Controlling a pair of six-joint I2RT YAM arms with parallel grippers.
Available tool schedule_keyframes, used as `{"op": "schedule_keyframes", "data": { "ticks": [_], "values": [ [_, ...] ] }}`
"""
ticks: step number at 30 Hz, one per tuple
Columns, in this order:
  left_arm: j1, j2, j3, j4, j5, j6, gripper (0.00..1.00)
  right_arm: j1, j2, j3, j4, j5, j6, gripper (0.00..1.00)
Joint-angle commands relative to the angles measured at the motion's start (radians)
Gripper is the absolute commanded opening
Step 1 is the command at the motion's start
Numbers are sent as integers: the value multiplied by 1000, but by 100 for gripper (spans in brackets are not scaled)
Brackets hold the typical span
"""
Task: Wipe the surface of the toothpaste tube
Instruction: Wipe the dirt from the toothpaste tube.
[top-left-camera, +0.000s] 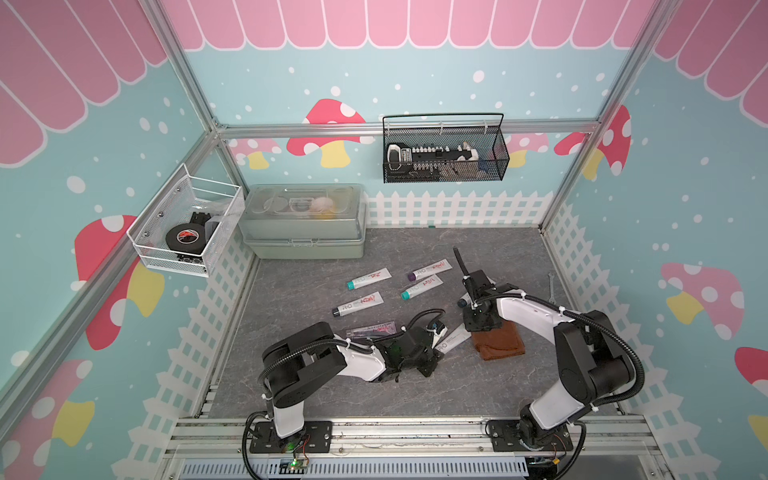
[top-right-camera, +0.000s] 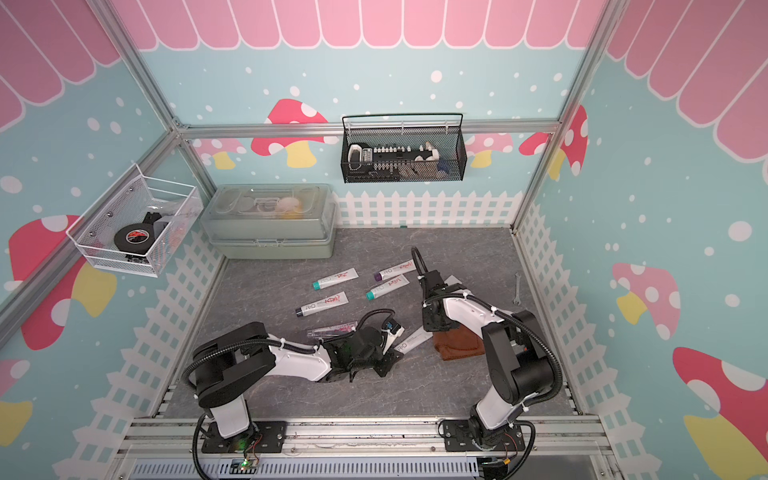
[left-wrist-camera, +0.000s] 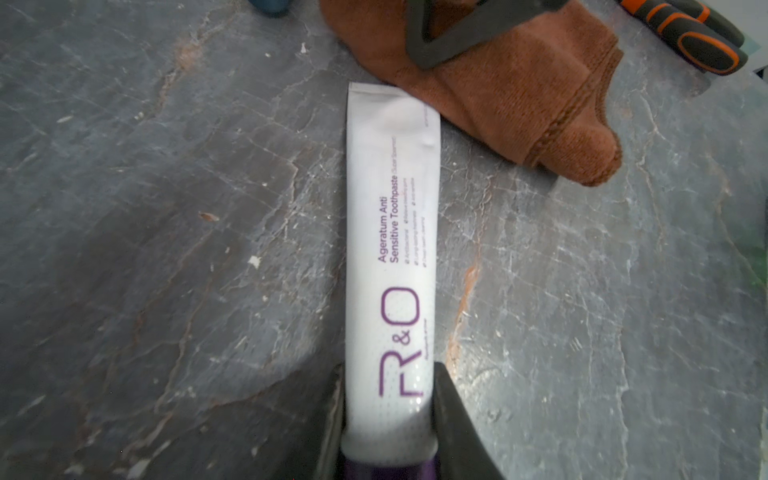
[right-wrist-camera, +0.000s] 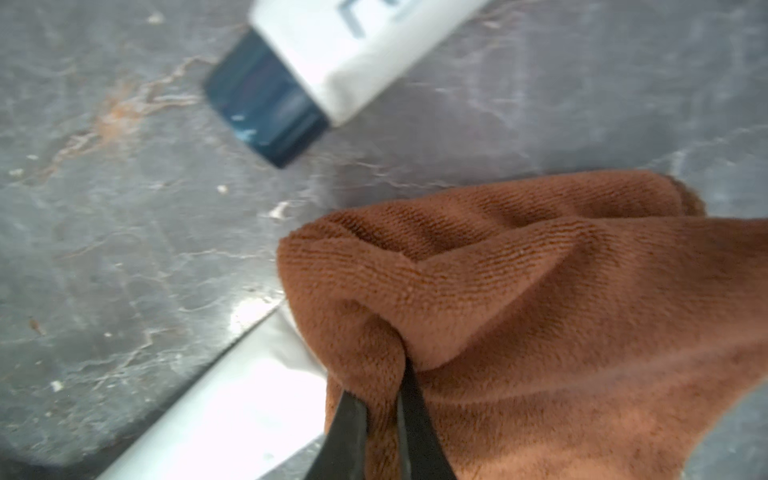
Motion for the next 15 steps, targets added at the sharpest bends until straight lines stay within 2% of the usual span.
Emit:
{"op": "schedule_keyframes", "data": {
  "ticks": [1,5,8,15],
  "values": [
    [9,-10,-26,-70,-30,-20,17,-4,-91,-15,-33,-92,-18,10],
    [9,-4,-22,-72,-29,-20,17,9,-172,-17,-29,-245,-17,10],
    [9,0,-18,-72,-28,-19,17,26,-192,-24,-16,-312,-12,10],
    [9,8,-11,-80,-30,-17,16,99,-64,-62,52,-331,7,10]
  ]
}}
